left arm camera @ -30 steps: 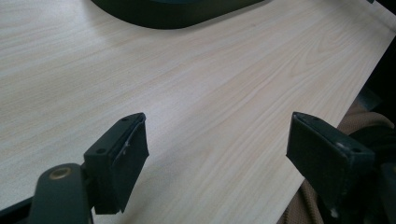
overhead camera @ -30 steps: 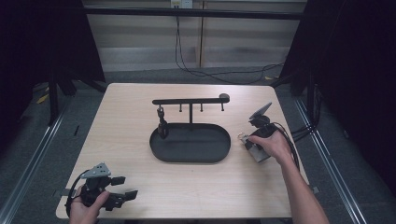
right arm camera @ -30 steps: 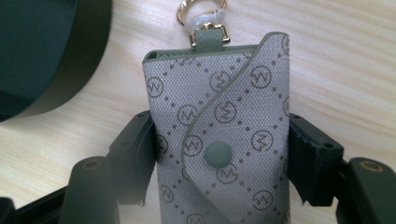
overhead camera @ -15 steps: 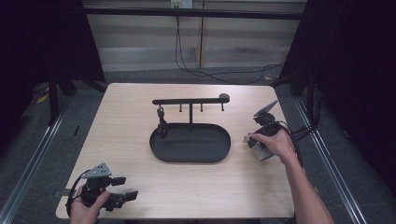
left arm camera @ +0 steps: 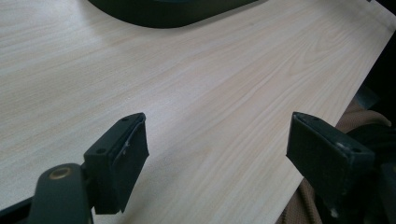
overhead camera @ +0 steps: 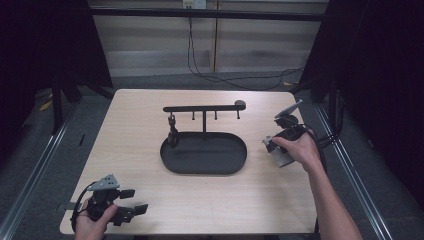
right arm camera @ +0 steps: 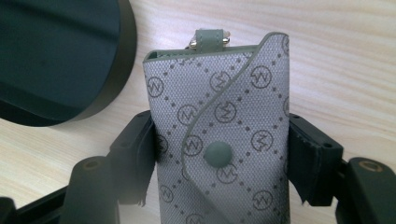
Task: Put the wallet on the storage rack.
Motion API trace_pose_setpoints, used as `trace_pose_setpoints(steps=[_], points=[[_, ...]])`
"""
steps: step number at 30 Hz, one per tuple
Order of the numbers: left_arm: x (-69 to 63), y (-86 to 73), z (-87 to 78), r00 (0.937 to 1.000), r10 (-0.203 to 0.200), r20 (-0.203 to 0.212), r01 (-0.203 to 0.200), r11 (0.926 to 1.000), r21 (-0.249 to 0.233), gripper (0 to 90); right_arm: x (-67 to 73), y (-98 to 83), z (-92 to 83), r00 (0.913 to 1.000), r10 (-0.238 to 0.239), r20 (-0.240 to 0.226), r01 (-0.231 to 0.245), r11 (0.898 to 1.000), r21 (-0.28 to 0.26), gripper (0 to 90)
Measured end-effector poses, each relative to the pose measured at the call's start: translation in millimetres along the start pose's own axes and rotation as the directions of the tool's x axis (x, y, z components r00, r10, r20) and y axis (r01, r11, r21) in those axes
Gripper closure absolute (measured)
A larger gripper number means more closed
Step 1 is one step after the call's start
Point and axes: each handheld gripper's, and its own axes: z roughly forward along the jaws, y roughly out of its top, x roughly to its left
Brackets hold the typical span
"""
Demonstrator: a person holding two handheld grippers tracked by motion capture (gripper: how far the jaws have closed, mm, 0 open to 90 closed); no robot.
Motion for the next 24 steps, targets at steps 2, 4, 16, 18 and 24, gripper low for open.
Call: trace_pose_setpoints(steps=[2,4,16,18,24], points=[[-0.4,0.2,1.0,1.0000,0.001,-0.002,-0.001,1.0000,0.002,20.4,0.4,0.3,-2.9,1.0000,0.000,0.002,0.000,1.000,-0.002,32.5],[-0.6,0.4,1.4,1.0000,-0.001,0.000,0.001,1.0000,0.002,20.4,0.6,0.4,-9.4,1.0000,0.002,-0.002,-0.002,1.000,-0.021,32.5],[-0.5,1.2,2.4,1.0000,0.006,0.005,-0.006,1.0000,0.006,20.4,9.7,4.2,-27.5,0.9998,-0.008,-0.019,0.007,0.998,-0.056,32.5],[-0.6,1.5,3.0,1.0000,0.007,0.006,-0.007,0.9999,0.007,20.4,13.3,4.4,-28.2,0.9996,-0.014,-0.024,0.013,0.998,-0.061,32.5],[-0.5,1.6,3.6,0.9999,0.007,0.011,-0.007,0.9999,0.013,20.4,20.7,6.2,-34.8,0.9992,-0.023,-0.033,0.021,0.997,-0.069,32.5]])
